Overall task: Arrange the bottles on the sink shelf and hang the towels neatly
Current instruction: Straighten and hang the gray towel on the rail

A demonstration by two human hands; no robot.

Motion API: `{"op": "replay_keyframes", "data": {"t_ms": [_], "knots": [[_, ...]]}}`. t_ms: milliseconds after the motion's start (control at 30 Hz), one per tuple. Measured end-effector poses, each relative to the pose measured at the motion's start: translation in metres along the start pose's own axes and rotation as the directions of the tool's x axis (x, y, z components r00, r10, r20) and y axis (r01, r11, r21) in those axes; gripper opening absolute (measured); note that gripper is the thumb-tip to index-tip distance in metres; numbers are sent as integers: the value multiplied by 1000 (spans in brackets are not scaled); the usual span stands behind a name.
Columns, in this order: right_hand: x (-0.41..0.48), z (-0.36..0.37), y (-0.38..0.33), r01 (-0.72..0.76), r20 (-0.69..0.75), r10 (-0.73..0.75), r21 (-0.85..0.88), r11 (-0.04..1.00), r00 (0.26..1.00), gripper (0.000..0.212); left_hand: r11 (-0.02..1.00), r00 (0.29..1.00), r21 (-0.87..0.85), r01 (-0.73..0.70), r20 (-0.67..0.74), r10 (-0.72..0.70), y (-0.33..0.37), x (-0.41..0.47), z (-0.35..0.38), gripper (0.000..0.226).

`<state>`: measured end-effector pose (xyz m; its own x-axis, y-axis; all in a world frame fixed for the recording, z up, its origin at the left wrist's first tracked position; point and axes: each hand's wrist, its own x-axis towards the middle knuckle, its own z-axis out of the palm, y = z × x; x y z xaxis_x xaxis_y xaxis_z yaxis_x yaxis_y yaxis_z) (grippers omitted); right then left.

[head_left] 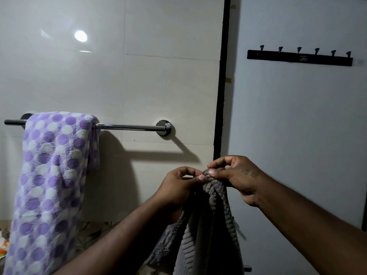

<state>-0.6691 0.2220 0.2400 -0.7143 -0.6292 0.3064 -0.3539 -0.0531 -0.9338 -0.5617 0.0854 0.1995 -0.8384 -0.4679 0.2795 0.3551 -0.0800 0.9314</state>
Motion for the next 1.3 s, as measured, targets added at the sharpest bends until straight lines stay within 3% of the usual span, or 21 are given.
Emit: {"op": "replay_keyframes", "data": {"t_ms": [67,133,300,533,700,900,1100,1200,1300], "knots": [[-1,2,5,125,-161,-149,-155,980,976,15,1000,1000,24,6,5,-6,-2,0,0,7],[-3,6,6,208,-235,-284,-301,931,929,15,999,1000,38,-4,-15,4,-3,-1,3,5],[-13,16,9,317,-131,-423,-477,820,896,15,999,999,0,34,-41,-34,3,-6,5,13],[-26,17,11,371,-57,-486,-570,733,872,13,996,995,-43,73,-68,-76,6,-9,4,42],[-33,19,9,419,-17,-531,-594,687,847,10,997,996,-56,50,-77,-55,4,-11,5,36],[-41,20,9,439,22,-552,-632,638,834,9,997,987,-39,64,-147,-69,1,-9,7,10],[-47,21,19,454,121,-543,-713,535,831,34,993,975,-42,111,-191,-117,-1,-5,6,24],[-47,22,26,463,129,-590,-758,460,797,31,989,974,-69,132,-174,-142,-2,-4,7,22],[-44,20,30,438,73,-621,-773,459,781,22,987,981,-41,157,-107,-160,-4,-8,10,15]]}}
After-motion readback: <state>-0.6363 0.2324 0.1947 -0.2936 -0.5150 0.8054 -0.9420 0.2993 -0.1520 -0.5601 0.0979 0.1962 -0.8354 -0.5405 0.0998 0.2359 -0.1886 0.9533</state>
